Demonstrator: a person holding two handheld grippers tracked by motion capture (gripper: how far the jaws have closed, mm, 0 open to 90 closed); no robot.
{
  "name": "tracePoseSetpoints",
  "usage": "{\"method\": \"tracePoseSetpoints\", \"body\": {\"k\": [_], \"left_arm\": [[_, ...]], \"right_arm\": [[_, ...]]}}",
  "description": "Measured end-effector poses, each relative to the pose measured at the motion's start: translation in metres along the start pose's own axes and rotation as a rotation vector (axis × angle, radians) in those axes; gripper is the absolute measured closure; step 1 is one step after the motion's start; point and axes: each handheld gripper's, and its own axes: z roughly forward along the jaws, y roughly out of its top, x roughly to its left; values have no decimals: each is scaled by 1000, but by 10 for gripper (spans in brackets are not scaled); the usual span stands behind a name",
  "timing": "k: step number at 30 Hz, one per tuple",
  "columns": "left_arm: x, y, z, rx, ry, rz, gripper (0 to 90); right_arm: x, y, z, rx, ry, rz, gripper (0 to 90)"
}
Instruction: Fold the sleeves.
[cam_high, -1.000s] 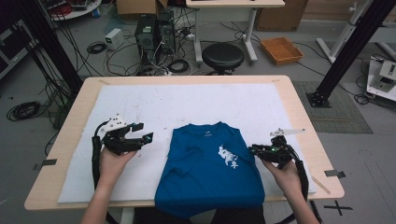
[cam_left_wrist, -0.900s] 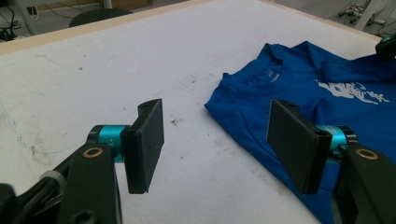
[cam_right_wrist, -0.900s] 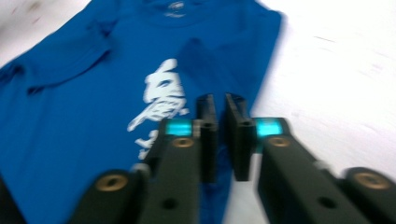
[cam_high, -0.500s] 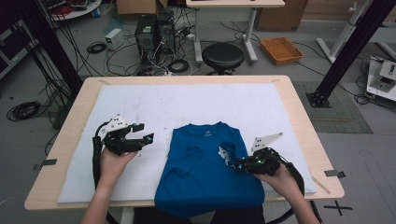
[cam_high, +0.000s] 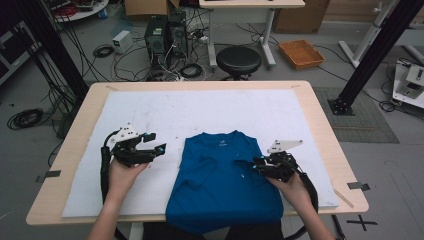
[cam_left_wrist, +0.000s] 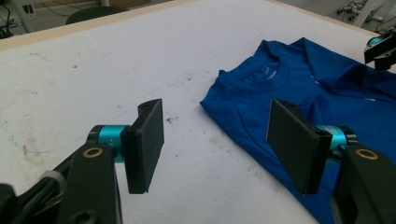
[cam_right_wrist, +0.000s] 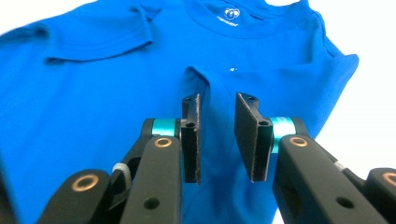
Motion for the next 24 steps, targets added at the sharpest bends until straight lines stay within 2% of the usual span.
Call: {"method": "tracePoseSetpoints", "body": {"k": [3,5,6,7,8,9,11,13,14,15,17,18,20,21,24], "left_arm": [[0,0,0,-1,1,0,369],[-1,0,0,1,0,0,369],[-1,0,-1,2,0,0,369],[-1,-1,-1,1,-1,0,369],[-1,0,-1,1,0,1,369],[-1,0,-1,-1,0,0,369],[-1,-1,-1,-4,-2,0,369],[0,0,-2,-3,-1,1,369],[0,-1,-1,-4,0,-1,369],[0,-1,-1,-2,-1,-1,369],[0,-1,0,0,-1,1,369],[0,-1,0,-1,0,1,369],[-1,0,1,-1,-1,2,369],[-1,0,1,-2,-1,2,369],[-2,1,1,-3,-2,4,369]], "right_arm": [[6,4,10,25,-49,-39,817],[9,5,18,49,-63,-61,876],[12,4,24,62,-43,-81,885],[12,4,24,62,-43,-81,885],[14,4,26,60,-23,-92,885],[17,4,24,40,4,-105,878],[17,5,21,22,1,-101,858],[17,1,7,3,-4,-62,802],[17,1,7,3,-4,-62,802],[18,-4,4,32,-4,-66,751],[18,-10,6,74,-6,-53,746],[18,-10,6,74,-6,-53,746],[18,-15,10,122,-4,-55,774],[19,-15,8,119,-10,-67,882],[20,-14,6,110,-1,-86,893]]}}
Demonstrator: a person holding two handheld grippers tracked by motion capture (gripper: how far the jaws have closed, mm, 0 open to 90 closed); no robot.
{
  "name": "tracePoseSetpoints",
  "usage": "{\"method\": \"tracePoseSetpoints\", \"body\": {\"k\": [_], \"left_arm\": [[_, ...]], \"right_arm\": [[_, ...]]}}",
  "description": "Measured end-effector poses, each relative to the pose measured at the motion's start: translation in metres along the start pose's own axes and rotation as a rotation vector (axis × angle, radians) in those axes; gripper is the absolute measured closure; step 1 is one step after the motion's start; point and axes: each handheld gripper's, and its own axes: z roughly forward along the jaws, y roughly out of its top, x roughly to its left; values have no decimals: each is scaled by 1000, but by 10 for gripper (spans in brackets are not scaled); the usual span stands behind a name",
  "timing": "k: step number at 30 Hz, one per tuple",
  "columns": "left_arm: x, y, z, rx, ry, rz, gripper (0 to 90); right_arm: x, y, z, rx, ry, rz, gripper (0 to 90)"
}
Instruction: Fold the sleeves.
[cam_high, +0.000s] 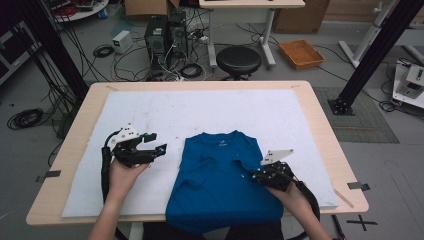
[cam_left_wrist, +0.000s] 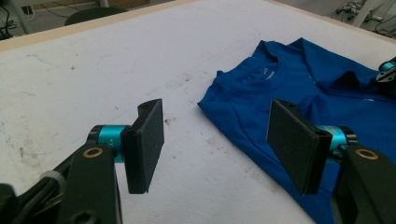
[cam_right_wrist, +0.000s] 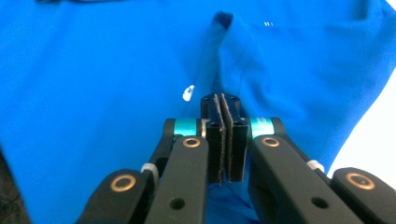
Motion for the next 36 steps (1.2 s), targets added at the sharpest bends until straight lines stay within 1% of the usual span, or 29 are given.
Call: {"method": "tracePoseSetpoints", "body": {"k": [1,3,5,6,7,8,9,10,11,12,13,14,15,16,17,18,19,20,21,22,23,24,26,29,30,32,33,36], "left_arm": [[0,0,0,0,0,-2,369],[1,0,-1,1,1,-2,369],[1,0,-1,0,0,-1,369],[1,0,-1,-1,-1,-2,369],[1,0,-1,-1,-1,-2,369],[1,0,-1,-3,-1,-3,369],[1,0,-1,-3,-1,-2,369],[1,0,-1,-4,0,1,369],[1,0,-1,-1,0,3,369],[0,0,0,-5,0,1,369],[0,1,0,-6,-1,-1,369],[-1,1,1,-9,-4,-1,369],[-1,2,2,-11,-3,2,369],[-1,3,3,-8,-3,4,369],[-1,3,4,-10,-2,4,369],[-2,4,6,-10,-4,1,369],[-1,6,7,-10,-5,2,369],[-1,7,9,-11,-7,0,369],[-1,8,10,-14,-9,-1,369],[-1,10,11,-16,-10,-1,369],[-1,12,12,-18,-10,-3,369],[-1,14,14,-20,-9,-3,369],[-1,17,16,-28,-8,-1,369],[1,17,18,-24,-8,-19,369],[2,16,18,-22,-7,-24,369],[3,14,18,-10,-8,-20,369],[3,12,19,-13,-9,-25,369],[3,9,20,1,-19,-28,369]], "right_arm": [[1,0,-2,-8,12,-10,893],[2,0,-5,-30,55,-44,893],[4,0,-7,-43,107,-91,892],[4,0,-7,-43,120,-116,891],[4,0,-7,-36,120,-120,881],[3,0,-7,-28,129,-114,834],[0,0,-8,-37,152,-110,734],[0,0,-8,-37,152,-110,734],[-2,0,-10,-51,144,-102,698],[-7,2,-16,-88,127,-59,656],[-7,2,-16,-88,127,-59,656],[-11,4,-20,-111,115,-37,632],[-14,6,-23,-127,94,1,585],[-19,9,-25,-150,64,21,560],[-30,15,-26,-181,17,76,503],[-30,15,-26,-181,17,76,503],[-35,19,-25,-197,0,104,472],[-40,22,-25,-208,-23,136,457],[-46,26,-24,-217,-44,154,451],[-54,33,-22,-233,-79,173,435],[-54,33,-22,-233,-79,173,435],[-58,36,-21,-242,-98,180,431],[-65,41,-20,-261,-114,206,422],[-73,46,-19,-289,-127,232,413],[-75,46,-19,-300,-127,236,409],[-76,44,-20,-310,-134,243,405],[-77,42,-19,-310,-137,241,404],[-78,37,-19,-306,-130,240,399]]}}
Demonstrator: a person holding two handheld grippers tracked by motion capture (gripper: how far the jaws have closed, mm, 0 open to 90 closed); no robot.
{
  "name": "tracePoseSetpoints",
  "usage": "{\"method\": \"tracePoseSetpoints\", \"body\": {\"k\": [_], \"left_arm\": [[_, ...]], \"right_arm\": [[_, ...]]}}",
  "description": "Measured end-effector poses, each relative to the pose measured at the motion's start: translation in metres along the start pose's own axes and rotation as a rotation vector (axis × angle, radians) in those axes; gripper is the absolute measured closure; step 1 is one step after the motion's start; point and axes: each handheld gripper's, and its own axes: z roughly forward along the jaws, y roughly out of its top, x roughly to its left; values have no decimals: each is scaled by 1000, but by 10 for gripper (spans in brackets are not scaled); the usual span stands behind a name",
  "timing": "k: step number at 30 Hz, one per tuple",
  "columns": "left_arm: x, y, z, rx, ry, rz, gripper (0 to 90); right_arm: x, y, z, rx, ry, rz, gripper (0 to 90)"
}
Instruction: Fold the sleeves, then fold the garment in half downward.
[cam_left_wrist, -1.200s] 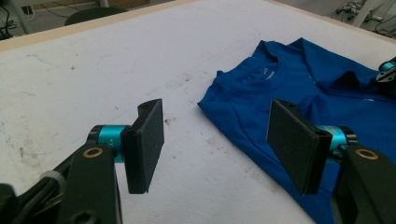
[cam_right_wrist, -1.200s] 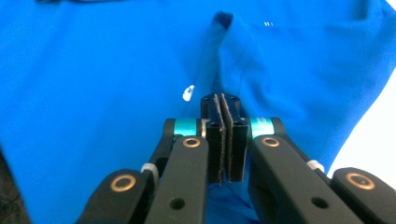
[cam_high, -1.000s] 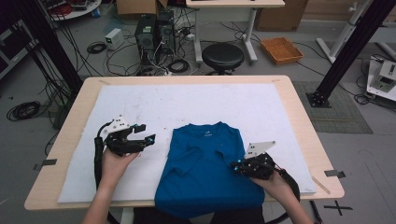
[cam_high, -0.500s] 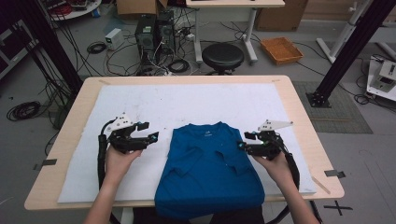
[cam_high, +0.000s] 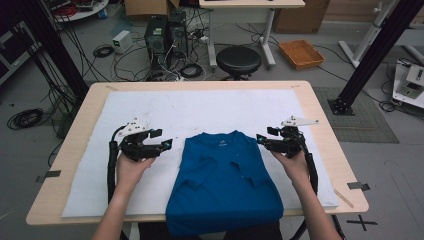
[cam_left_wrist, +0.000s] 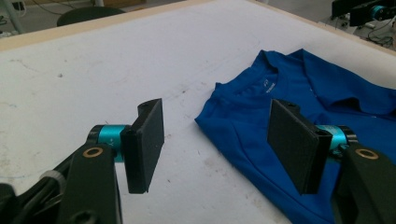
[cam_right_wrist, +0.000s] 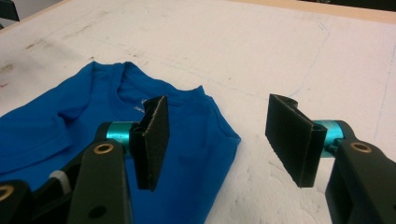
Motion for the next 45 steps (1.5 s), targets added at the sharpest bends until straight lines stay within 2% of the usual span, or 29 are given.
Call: {"method": "tracePoseSetpoints", "body": {"k": [8,19,23,27,32,36,37,40,42,45], "left_arm": [[-2,-4,-3,-20,1,2,369],[-3,-11,-9,-22,15,11,369],[-3,-12,-10,-19,12,7,369],[-3,-12,-9,-20,6,6,369],[-7,-10,-6,-19,-5,6,369],[-9,-8,-1,-19,-8,5,369],[-9,-7,1,-13,-9,3,369],[-11,-6,9,7,-10,-3,369],[-13,-4,15,15,-15,1,369],[-15,-1,23,39,-21,7,370]], "right_arm": [[-8,-3,-3,-24,-19,9,403],[-7,-3,1,-39,-22,-18,430],[-8,-3,2,-40,-15,-10,424],[-9,-4,3,-31,-6,17,423],[-7,-4,3,-34,-8,1,401],[-6,-4,5,-26,-17,-15,435],[-6,-6,5,-35,-18,-11,436],[-5,-12,6,-74,-51,-48,446],[-5,-14,6,-66,-52,-57,446],[-8,-16,7,-53,-46,-40,441]]}}
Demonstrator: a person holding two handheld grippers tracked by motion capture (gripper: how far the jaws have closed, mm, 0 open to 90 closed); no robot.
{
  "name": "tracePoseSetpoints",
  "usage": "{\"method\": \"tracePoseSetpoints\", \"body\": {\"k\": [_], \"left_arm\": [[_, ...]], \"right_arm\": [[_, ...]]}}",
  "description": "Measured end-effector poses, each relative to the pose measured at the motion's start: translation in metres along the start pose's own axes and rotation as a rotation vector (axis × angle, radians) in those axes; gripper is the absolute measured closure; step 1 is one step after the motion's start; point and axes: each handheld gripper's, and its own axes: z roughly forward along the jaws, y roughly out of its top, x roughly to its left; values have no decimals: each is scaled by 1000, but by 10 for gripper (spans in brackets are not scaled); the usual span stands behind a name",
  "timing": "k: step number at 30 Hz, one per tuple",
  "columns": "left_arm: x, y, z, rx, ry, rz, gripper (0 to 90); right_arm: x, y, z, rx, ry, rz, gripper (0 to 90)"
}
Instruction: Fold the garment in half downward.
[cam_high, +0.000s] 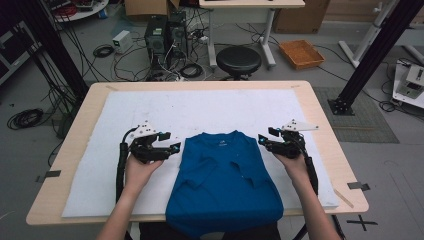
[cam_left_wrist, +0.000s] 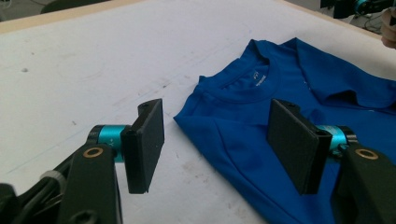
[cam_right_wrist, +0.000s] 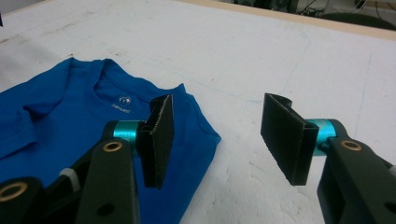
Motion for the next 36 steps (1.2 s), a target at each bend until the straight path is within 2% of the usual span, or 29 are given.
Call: {"method": "tracePoseSetpoints", "body": {"k": [2,4,6,9,12,13,19,21,24,26,28,29,32,33,34,36], "left_arm": [[-1,0,6,16,-5,-11,374],[0,-1,13,43,-9,-50,395],[3,-1,19,49,-31,-81,404],[5,1,33,73,-17,-103,425],[9,1,48,105,-30,-163,446],[9,1,53,119,-26,-170,449],[8,2,72,205,-9,-182,492],[7,2,74,210,5,-173,534],[7,2,73,220,32,-160,627],[8,2,72,228,39,-144,731],[8,2,71,238,47,-125,843],[8,2,70,229,54,-127,868],[9,3,68,212,69,-129,867],[9,4,68,205,89,-140,779],[10,5,68,200,96,-152,647],[10,6,69,172,87,-149,626]], "right_arm": [[-2,0,1,15,3,27,434],[-4,0,6,42,11,46,457],[-5,0,9,63,9,45,494],[-6,0,19,109,9,46,532],[-7,0,29,148,-1,54,572],[-8,0,32,158,-2,60,588],[-11,-1,48,202,-2,92,628],[-11,-3,52,225,0,92,643],[-8,-5,55,246,8,65,732],[-6,-4,55,246,4,44,823],[-5,-3,54,246,-22,27,846],[-6,-3,53,245,-26,30,847],[-9,-2,49,237,-27,50,842],[-9,-2,48,226,-22,54,820],[-9,-1,47,212,-25,53,780],[-8,2,46,184,-31,44,737]]}}
